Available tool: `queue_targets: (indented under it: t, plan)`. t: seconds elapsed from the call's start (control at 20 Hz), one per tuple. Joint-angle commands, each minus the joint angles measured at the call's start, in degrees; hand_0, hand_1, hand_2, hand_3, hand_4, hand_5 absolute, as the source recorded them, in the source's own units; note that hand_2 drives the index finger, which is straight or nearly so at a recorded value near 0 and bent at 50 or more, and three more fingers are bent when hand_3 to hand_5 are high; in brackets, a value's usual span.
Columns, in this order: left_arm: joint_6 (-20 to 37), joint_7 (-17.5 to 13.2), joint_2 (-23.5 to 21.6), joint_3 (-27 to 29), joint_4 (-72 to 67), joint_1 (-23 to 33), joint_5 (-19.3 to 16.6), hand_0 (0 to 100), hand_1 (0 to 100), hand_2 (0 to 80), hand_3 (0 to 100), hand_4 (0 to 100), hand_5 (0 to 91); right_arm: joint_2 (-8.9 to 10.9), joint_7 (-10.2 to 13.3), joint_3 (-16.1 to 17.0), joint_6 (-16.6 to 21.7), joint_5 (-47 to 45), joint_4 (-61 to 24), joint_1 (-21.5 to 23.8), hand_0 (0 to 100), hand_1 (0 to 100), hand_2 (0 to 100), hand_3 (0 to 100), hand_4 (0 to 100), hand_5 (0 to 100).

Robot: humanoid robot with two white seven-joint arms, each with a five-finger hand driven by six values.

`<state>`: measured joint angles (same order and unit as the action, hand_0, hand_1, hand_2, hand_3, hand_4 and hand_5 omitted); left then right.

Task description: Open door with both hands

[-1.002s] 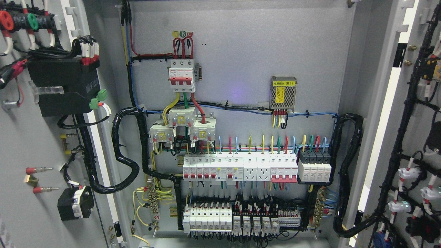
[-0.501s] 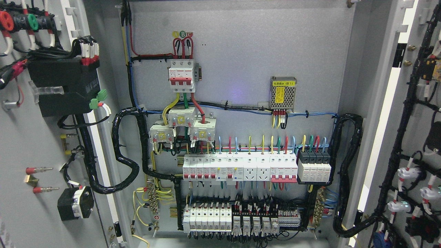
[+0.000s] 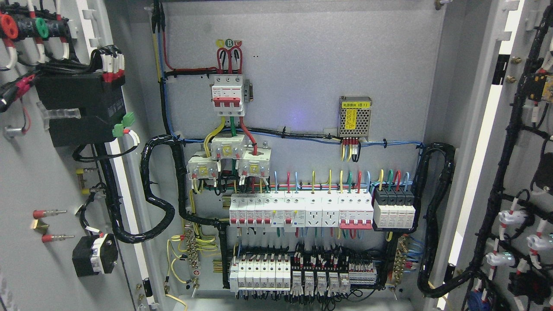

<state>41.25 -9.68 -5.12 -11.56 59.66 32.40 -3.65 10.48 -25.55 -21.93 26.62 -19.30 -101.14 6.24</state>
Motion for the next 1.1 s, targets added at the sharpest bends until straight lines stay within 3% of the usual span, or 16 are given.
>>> queue_targets:
  t: [0.0, 0.2, 0.6, 1.05]
  plan:
    - [4.1, 0.0, -1.6, 1.9, 13.8, 0.9, 1.1, 0, 0, 0.0, 0, 0, 0.0, 5.95, 0.1, 8.7, 4.1, 0.1, -5.6, 7.4, 38, 0, 0, 0, 0, 0]
    - [5.7, 0.0, -1.6, 2.2, 18.0, 0.1, 4.5, 0, 0, 0.0, 0, 0, 0.0, 7.44, 0.1, 8.9, 9.8, 0.0, -6.4, 11.2, 38, 0, 0, 0, 0, 0]
    - [5.7, -0.1, -1.0, 2.1, 25.8, -1.8, 4.7, 0, 0, 0.0, 0, 0, 0.0, 10.43, 0.1, 10.3, 19.8, -0.2, -6.6, 18.4, 38, 0, 0, 0, 0, 0]
    - [8.0, -0.1, -0.9, 1.8, 34.6, -3.0, 4.7, 0, 0, 0.0, 0, 0, 0.0, 11.31, 0.1, 11.5, 20.0, -6.3, -11.4, 20.0, 38, 0, 0, 0, 0, 0]
